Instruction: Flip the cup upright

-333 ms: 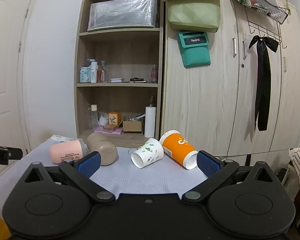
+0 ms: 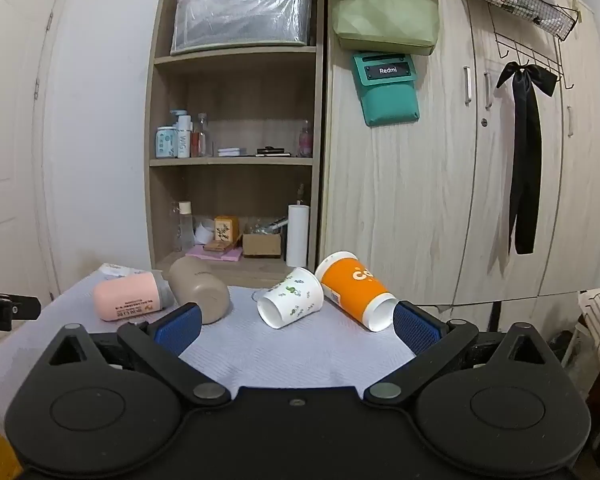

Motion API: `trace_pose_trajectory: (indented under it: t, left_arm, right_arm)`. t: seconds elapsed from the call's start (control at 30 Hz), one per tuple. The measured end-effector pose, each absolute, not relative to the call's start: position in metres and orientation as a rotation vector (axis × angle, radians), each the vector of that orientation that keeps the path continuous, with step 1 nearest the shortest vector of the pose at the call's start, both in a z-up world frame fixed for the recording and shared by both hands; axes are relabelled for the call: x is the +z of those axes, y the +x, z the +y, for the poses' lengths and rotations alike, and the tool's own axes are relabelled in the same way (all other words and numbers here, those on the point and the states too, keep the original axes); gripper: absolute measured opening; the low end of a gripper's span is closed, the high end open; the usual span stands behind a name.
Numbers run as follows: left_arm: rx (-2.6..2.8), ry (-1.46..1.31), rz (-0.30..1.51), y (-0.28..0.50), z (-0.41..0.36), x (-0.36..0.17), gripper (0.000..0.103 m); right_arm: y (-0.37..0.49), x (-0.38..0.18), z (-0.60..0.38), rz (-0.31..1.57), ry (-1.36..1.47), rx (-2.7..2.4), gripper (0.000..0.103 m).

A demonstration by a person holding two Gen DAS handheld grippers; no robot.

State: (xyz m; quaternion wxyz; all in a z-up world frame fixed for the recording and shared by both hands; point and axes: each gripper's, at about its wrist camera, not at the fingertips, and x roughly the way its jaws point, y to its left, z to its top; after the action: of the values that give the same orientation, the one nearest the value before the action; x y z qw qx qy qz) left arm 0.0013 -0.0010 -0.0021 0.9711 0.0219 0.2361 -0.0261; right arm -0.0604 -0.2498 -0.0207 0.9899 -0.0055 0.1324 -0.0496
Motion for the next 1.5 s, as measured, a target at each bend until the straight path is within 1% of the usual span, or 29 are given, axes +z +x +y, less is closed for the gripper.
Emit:
trace_pose_trajectory:
  t: [0.17, 0.5, 0.83, 1.5]
  left_arm:
    - [-0.057, 0.034, 0.472, 0.0, -0.001, 0.005, 0.103]
    - [-0.057, 0.019, 0.479, 0.007, 0.001, 0.011, 0.103]
    - [-0.051, 0.02, 0.475, 0.009, 0.003, 0.014, 0.103]
    - [-0.079, 0.059, 0.48, 0.01, -0.002, 0.022, 0.103]
  right_arm:
    - [-0.057, -0.009, -0.246, 0.29, -0.031, -0.112, 0.103]
    - [-0.043, -0.008, -0.25, 0.387, -0.046, -0.106, 0.103]
    - [-0.04, 0.004, -0.252, 0.394, -0.063, -0.11, 0.103]
    - [-0.035, 0.006, -0.262, 0.413, -0.022, -0.119, 0.103]
